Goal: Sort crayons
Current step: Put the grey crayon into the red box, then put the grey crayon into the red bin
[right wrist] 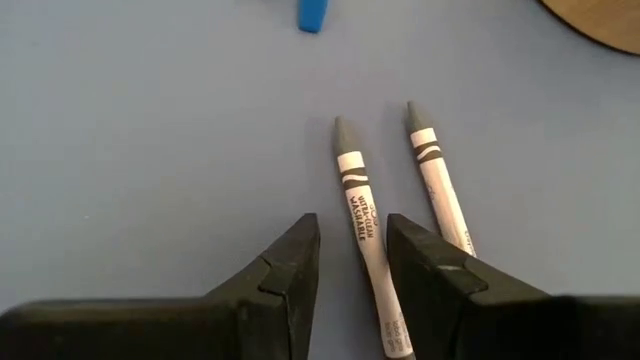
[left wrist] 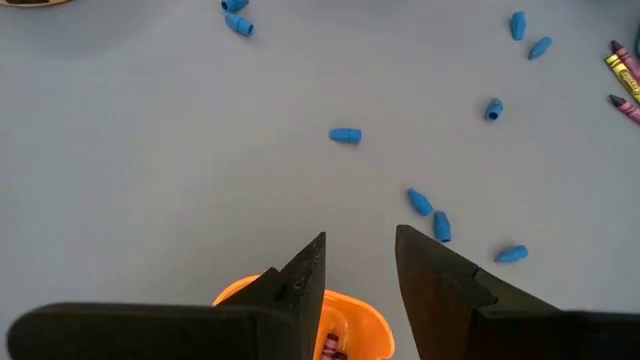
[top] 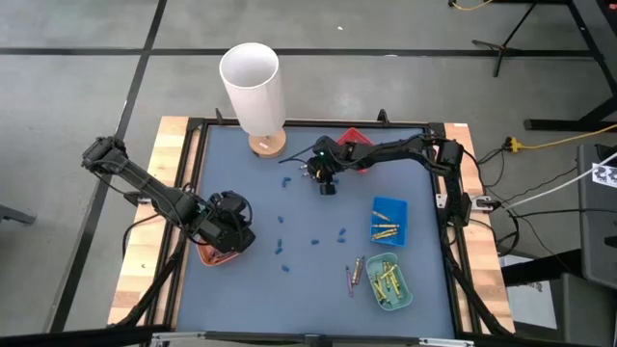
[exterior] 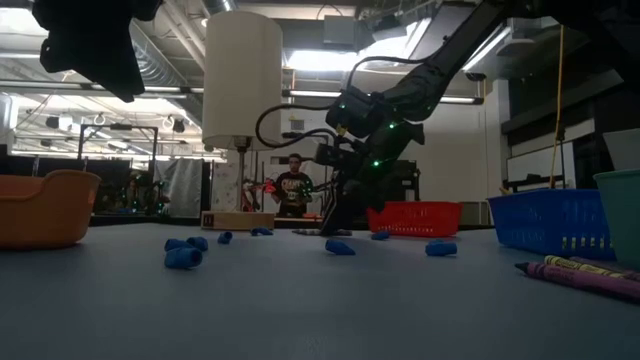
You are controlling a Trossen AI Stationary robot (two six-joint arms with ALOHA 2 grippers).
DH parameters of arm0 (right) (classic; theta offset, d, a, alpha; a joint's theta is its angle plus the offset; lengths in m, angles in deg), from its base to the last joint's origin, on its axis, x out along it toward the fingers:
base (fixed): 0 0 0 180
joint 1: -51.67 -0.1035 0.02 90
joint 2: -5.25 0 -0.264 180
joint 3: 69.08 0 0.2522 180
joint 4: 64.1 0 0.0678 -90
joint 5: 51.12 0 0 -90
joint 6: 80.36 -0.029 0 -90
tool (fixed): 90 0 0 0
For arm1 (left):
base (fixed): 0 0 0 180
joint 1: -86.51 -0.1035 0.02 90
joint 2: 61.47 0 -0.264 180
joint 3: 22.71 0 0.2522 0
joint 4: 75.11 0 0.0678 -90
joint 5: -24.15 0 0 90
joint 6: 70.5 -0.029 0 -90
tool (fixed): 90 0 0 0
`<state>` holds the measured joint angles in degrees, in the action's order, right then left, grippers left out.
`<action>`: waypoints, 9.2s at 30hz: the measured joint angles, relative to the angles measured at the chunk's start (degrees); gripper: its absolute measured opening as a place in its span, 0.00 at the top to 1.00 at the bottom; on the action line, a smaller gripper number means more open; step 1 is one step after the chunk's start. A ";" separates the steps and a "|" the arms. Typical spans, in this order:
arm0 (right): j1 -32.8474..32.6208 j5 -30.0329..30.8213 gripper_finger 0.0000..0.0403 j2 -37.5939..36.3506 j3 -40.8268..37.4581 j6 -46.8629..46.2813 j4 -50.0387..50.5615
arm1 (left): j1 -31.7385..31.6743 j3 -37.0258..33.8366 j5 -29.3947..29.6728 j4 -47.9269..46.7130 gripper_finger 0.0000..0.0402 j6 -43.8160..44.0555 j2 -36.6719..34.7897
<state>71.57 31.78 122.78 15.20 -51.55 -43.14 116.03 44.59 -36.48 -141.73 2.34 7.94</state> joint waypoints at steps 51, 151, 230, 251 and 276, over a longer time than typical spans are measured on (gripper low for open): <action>-0.07 -3.03 0.97 0.17 6.75 0.06 17.10 | 0.00 0.00 -0.04 0.26 0.73 0.06 0.00; 13.88 -6.16 0.66 10.87 25.94 7.71 29.47 | 0.01 -0.02 1.73 1.13 0.73 0.02 0.02; 10.36 3.98 0.94 11.83 26.19 19.29 30.37 | 0.00 -0.02 6.80 4.55 0.73 -0.91 0.02; 8.69 5.91 0.94 12.22 43.26 19.44 54.64 | -10.59 -0.02 10.23 17.41 0.73 -23.56 0.02; 12.38 9.54 0.94 12.04 51.75 4.36 82.67 | -32.77 -0.02 -4.86 50.12 0.73 -48.16 18.99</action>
<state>83.94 41.32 134.83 66.95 -47.19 39.53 83.26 44.57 -41.34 -91.61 -45.82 26.93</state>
